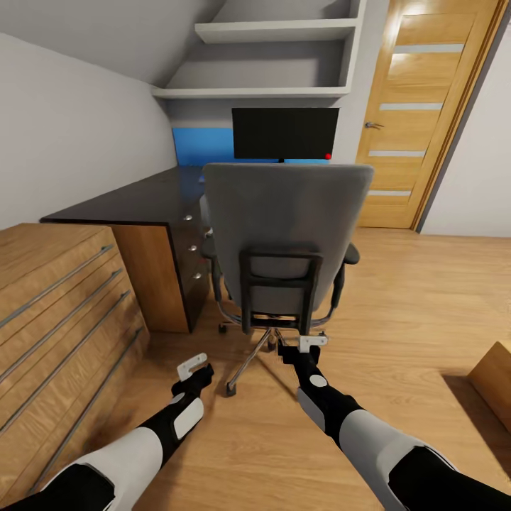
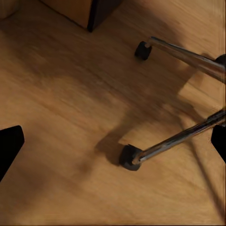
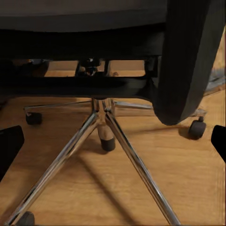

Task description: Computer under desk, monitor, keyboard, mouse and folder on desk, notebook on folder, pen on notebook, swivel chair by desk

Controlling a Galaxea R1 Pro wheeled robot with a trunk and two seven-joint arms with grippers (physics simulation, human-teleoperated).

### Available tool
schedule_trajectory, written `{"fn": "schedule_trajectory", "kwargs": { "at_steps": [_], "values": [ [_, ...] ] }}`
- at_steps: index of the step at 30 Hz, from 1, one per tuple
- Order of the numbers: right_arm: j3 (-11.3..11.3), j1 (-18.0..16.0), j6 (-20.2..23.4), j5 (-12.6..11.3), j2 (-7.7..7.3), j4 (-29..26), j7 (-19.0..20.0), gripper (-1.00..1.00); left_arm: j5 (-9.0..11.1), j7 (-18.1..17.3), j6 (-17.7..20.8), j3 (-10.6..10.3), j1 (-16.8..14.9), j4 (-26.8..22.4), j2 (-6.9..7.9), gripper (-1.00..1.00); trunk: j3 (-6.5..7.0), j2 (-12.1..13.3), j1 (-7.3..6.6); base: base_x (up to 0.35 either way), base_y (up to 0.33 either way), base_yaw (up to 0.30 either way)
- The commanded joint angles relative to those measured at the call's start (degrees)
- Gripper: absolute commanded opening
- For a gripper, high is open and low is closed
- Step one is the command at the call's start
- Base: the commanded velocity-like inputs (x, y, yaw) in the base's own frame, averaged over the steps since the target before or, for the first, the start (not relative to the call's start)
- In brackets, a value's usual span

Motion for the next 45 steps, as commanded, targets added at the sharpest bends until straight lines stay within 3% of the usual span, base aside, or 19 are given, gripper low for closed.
{"fn": "schedule_trajectory", "kwargs": {
  "at_steps": [1, 7, 8, 13, 17, 18, 24, 27, 28, 32, 45],
  "values": [
    [0.5, 0.0, -0.2, -0.4, -0.04, 0.0, -0.3, 1.00, 0.4, 0.4, -0.2, -1.4, 0.0, 0.0, -0.07, 1.00, -0.05, 0.0, -0.01, 0.000, -0.304, 0.000],
    [0.5, 0.0, -0.3, -0.3, -0.04, 0.0, -0.3, 1.00, 0.4, 0.4, -0.1, -6.0, 0.0, 0.0, -1.16, 1.00, -0.05, 0.0, -0.01, 0.000, -0.251, 0.000],
    [0.5, 0.0, -0.3, -0.3, -0.05, 0.0, -0.3, 1.00, 0.4, 0.4, -0.1, -9.6, 0.0, 0.0, -1.67, 1.00, -0.05, 0.0, -0.01, 0.000, -0.059, 0.000],
    [0.5, 0.0, -0.3, -0.3, -0.06, 0.1, -0.3, 1.00, 0.3, 0.5, 0.0, -16.5, 0.0, -0.1, -2.20, 1.00, -0.05, 0.0, -0.01, 0.000, -0.025, 0.000],
    [0.5, 0.0, -0.3, -0.3, -0.04, 0.1, -0.2, 1.00, 0.3, 0.8, 1.9, -18.3, 0.0, -0.2, -3.17, 1.00, -0.05, 0.0, -0.01, 0.000, -0.006, 0.000],
    [0.5, 0.0, -0.3, -0.3, -0.03, 0.1, -0.2, 1.00, 0.1, 0.9, 4.9, -18.8, -0.1, -0.5, -3.91, 1.00, -0.05, 0.0, -0.01, 0.000, -0.003, 0.000],
    [0.5, 0.0, -0.4, -0.3, -0.07, 0.1, -0.2, 1.00, 0.2, 1.2, 20.1, -19.5, -1.1, -6.4, -3.98, 1.00, -0.05, 0.0, -0.01, 0.000, -0.001, 0.000],
    [0.5, 0.0, -0.4, -0.3, -0.11, 0.1, -0.2, 1.00, 0.0, 1.1, 20.2, -19.5, -1.1, -6.9, -3.98, 1.00, -0.05, 0.0, -0.01, 0.000, 0.000, 0.000],
    [0.5, 0.0, -0.4, -0.3, -0.18, 0.1, -0.2, 1.00, 0.0, 0.8, 17.4, -19.6, -1.2, -7.6, -2.63, 1.00, -0.05, 0.0, -0.01, 0.000, 0.000, 0.000],
    [0.4, 0.0, -0.4, -0.3, -0.23, 0.1, -0.2, 1.00, 0.0, 0.8, 16.2, -19.6, -1.2, -7.7, -1.91, 1.00, -0.05, 0.0, -0.01, 0.039, 0.000, 0.000],
    [0.4, 0.0, -0.4, -0.2, -0.37, 0.2, -0.2, 1.00, 0.0, 0.9, 14.5, -19.6, -1.2, -7.6, -1.89, 1.00, -0.05, 0.0, -0.01, 0.168, 0.000, 0.000]
  ]
}}
